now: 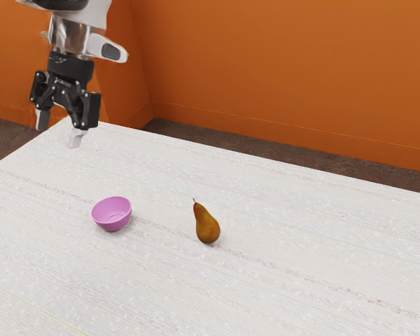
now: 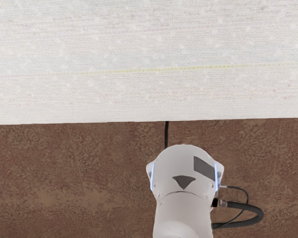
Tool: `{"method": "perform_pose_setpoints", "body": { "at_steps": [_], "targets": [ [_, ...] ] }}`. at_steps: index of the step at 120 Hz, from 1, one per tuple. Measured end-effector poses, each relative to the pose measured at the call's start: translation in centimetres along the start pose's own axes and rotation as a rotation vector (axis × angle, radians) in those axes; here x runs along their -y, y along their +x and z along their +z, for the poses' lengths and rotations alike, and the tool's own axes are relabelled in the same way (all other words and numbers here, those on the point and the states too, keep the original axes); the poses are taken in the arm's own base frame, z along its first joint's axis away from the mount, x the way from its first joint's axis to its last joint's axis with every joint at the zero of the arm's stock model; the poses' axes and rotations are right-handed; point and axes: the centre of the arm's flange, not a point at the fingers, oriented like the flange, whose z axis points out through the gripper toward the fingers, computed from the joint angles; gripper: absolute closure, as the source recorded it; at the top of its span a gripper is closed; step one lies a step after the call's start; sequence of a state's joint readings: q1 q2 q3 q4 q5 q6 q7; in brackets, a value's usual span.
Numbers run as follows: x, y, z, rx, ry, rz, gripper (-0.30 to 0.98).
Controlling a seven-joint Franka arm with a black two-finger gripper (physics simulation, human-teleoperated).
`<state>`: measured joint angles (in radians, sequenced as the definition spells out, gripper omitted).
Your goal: Place the pear in the bowl.
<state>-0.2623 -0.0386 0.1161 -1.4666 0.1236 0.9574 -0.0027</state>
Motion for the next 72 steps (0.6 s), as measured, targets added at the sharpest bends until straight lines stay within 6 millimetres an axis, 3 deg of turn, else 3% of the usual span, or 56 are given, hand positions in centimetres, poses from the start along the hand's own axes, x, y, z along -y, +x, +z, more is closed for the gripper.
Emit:
{"method": "perform_pose_setpoints", "body": {
  "at_steps": [13,41,49,72],
  "targets": [
    [-3.1,1.6,-1.5,-0.153,0.023,0.071,0.00],
    [-7.5,7.4,0.4,-0.200,0.055,0.170,0.00],
    [-7.1,9.0,1.4,-0.200,0.070,0.211,0.00],
    [-3.5,14.1,8.0,-0.220,0.103,0.416,0.00]
  ]
}}
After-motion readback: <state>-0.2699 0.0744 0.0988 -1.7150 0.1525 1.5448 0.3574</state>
